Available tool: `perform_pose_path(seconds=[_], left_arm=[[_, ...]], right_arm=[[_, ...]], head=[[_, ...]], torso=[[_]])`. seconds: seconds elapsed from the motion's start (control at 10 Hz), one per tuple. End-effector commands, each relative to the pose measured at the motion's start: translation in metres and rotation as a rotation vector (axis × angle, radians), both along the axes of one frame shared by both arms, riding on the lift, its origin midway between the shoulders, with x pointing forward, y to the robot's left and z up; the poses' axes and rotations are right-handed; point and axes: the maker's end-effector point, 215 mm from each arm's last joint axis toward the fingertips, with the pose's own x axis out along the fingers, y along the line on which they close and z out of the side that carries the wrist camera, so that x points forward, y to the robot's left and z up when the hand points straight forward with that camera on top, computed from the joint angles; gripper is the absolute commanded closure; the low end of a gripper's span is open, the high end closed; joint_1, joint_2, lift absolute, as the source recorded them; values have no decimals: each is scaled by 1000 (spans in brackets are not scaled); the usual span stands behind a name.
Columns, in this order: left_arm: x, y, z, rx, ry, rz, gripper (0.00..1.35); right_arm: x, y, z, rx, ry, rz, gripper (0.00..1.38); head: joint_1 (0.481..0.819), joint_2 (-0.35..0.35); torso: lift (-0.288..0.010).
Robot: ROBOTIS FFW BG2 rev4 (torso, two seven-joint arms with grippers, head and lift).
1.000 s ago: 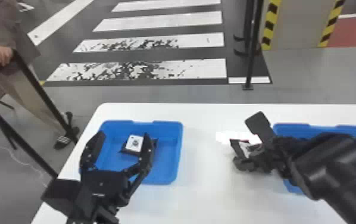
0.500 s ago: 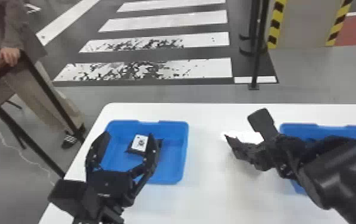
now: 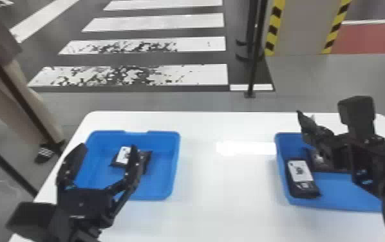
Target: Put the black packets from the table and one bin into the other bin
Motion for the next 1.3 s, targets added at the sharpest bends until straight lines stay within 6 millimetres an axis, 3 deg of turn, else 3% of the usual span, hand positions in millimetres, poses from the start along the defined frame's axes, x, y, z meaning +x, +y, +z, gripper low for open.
perform_pose_path(seconds=[0.0, 0.1, 0.2, 0.3, 0.4, 0.5, 0.7, 0.9, 1.2], left_arm=[[0, 4, 2, 2, -7, 8, 98], [-1, 4, 3, 2, -10, 7, 94], [-1, 4, 4, 2, -12, 7, 94], [-1, 3, 5, 2, -17, 7, 94], [-1, 3, 4, 1, -14, 6, 94], [-1, 2, 4, 1, -12, 3, 94], [-1, 4, 4, 2, -12, 7, 94], [1, 4, 0, 5, 0, 8, 94], [6, 0, -8, 8, 32, 2, 99]], right_arm=[[-22, -49, -15, -11, 39, -85, 1127], [-30, -58, -29, -13, 70, -89, 1125], [-29, -62, -34, -18, 53, -79, 1010], [-30, -59, -38, 13, 36, -63, 736], [-33, -56, -33, 42, 1, -49, 367], [-43, -56, -13, 59, -70, -42, 55], [-76, -34, 27, 178, -267, 17, 136], [-106, -21, 43, 259, -374, 37, 167], [-128, -7, 55, 317, -422, 74, 168]], head=[[695, 23], [695, -29], [695, -53], [695, -60], [695, -64], [695, -63], [695, -60], [695, -37], [695, -12]], torso=[[-110], [-110], [-110], [-110], [-110], [-110], [-110], [-110], [-110]])
